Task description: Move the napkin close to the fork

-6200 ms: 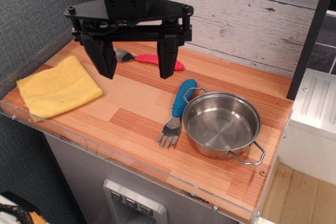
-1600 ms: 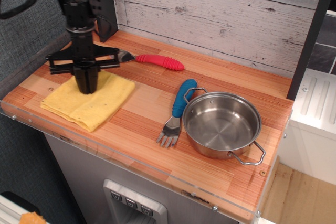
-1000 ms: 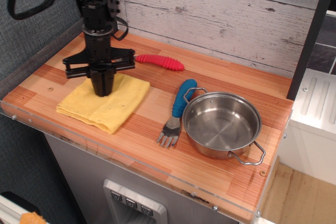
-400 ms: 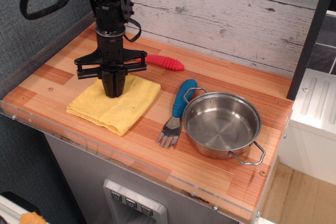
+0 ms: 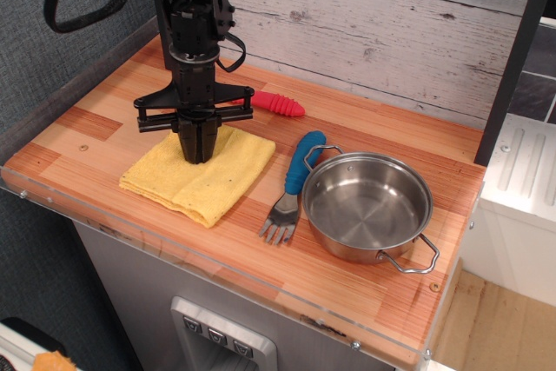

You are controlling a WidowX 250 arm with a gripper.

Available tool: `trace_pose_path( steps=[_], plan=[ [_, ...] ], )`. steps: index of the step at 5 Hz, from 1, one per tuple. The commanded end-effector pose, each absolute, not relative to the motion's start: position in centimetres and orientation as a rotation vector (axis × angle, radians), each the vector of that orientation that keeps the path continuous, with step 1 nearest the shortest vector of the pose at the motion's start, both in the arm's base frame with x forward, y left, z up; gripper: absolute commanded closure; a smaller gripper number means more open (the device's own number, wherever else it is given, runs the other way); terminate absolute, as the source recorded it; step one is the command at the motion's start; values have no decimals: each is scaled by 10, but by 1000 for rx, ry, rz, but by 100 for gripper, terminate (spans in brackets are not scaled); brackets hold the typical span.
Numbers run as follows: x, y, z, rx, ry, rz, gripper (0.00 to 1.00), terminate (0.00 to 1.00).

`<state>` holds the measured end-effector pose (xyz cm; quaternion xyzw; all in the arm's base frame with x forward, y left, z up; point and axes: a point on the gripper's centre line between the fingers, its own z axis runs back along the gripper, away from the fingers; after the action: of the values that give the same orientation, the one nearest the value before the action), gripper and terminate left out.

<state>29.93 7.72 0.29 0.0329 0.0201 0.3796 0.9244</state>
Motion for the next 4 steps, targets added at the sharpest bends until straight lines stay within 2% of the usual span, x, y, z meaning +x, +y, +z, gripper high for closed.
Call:
trace_pose_path(
  steps=[1, 2, 3, 4],
  plan=[
    [291, 62, -9, 71, 87, 735, 100, 0],
    [291, 64, -7, 68, 69, 747, 0, 0],
    [291, 64, 3, 62, 35, 736, 0, 0],
    [290, 65, 28, 37, -13, 761, 0, 0]
  ],
)
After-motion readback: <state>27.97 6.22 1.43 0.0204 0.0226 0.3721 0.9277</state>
